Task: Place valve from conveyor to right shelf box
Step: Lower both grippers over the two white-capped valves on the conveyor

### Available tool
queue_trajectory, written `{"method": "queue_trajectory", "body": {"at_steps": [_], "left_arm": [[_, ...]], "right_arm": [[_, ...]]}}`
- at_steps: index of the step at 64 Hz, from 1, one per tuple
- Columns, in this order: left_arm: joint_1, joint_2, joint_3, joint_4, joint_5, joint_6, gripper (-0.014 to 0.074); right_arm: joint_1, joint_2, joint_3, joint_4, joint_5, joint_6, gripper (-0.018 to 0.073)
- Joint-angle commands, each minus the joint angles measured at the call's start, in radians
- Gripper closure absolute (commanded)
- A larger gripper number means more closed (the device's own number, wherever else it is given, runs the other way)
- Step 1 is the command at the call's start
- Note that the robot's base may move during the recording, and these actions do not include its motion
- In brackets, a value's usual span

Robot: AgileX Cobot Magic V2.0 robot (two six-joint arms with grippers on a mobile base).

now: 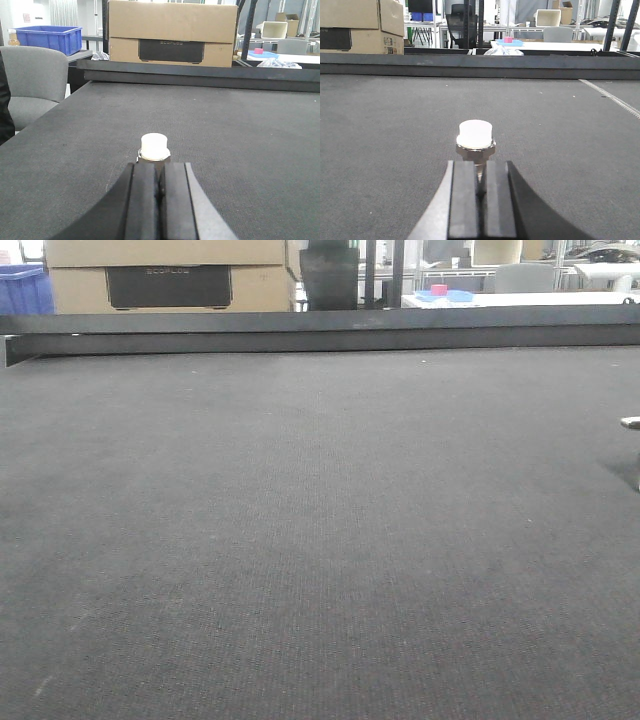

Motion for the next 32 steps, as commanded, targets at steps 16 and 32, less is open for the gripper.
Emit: {"method": "queue_trajectory", "body": {"at_steps": [16,32], "left_arm": [[-0.003,-0.005,-0.002,-0.004,-0.019,-0.003,0.0707],[-0.003,-0.005,-0.002,-0.004,-0.04,-0.003,0.0707]], "right_arm": [[-0.004,-0.003,0.0,0.001,-0.023,-0.004,0.0714],[-0.004,-0.003,0.0,0.001,-0.023,-0.004,0.0714]]}}
